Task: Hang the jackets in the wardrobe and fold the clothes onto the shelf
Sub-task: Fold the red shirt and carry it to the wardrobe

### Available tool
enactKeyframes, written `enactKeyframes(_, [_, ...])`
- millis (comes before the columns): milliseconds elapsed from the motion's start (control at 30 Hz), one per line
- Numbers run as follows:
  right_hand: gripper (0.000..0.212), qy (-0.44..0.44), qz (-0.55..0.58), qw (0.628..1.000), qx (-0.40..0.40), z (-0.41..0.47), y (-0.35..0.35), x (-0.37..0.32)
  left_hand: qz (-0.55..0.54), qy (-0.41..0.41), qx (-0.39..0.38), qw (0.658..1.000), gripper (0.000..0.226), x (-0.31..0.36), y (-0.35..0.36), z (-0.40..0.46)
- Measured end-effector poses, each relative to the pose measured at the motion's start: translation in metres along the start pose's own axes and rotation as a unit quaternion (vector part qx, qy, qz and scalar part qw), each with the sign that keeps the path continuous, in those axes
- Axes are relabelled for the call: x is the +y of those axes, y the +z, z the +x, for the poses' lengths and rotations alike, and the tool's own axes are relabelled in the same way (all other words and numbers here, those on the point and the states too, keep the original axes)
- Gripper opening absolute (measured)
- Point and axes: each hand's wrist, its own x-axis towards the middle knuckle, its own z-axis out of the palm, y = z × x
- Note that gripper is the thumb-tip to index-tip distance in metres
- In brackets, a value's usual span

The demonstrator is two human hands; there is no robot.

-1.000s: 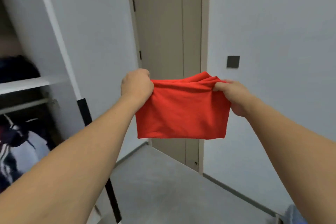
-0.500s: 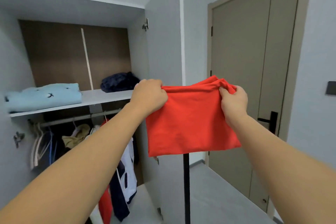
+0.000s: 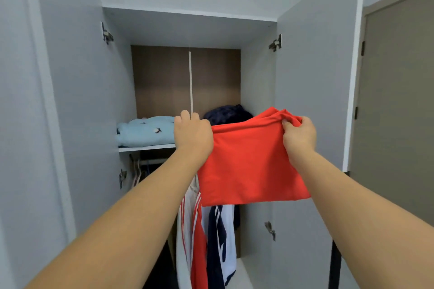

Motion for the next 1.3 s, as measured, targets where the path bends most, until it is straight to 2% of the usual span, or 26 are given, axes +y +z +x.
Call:
enactKeyframes(100, [0.008,0.009,-0.010,1.000,-0.028,0.015,0.032,0.012,-0.032,-0.039,-0.070,0.996,0.030,-0.004,0.024,0.021])
enactKeyframes(200, [0.008,0.009,0.003,0.998,-0.056,0.039,0.053,0.023,-0.091,-0.077,-0.099,0.988,0.033,-0.003,0.042,0.048])
enactKeyframes(333, [0.010,0.001,0.029,0.997,-0.069,0.087,0.078,0.035,-0.156,-0.100,-0.081,0.979,0.029,0.004,0.061,0.092])
enactKeyframes(467, [0.015,-0.016,0.061,0.996,-0.070,0.143,0.099,0.039,-0.203,-0.114,-0.046,0.971,0.034,0.015,0.069,0.144])
enactKeyframes(633, [0.008,-0.050,0.079,0.994,-0.059,0.209,0.133,0.035,-0.190,-0.105,0.040,0.975,0.032,0.029,0.075,0.214])
enactKeyframes(733, [0.009,-0.061,0.070,0.994,-0.051,0.241,0.157,0.043,-0.170,-0.108,0.038,0.979,0.031,0.038,0.088,0.249])
enactKeyframes(933, [0.016,-0.091,-0.053,0.993,-0.057,0.293,0.203,0.086,-0.130,-0.137,-0.050,0.981,0.035,0.053,0.148,0.311])
enactKeyframes(1067, [0.028,-0.051,-0.173,0.980,-0.088,0.327,0.232,0.122,-0.096,-0.138,-0.123,0.978,0.037,0.066,0.201,0.347])
enactKeyframes(1300, [0.035,0.022,-0.275,0.951,-0.139,0.362,0.289,0.205,-0.093,-0.095,-0.186,0.974,0.036,0.088,0.320,0.378])
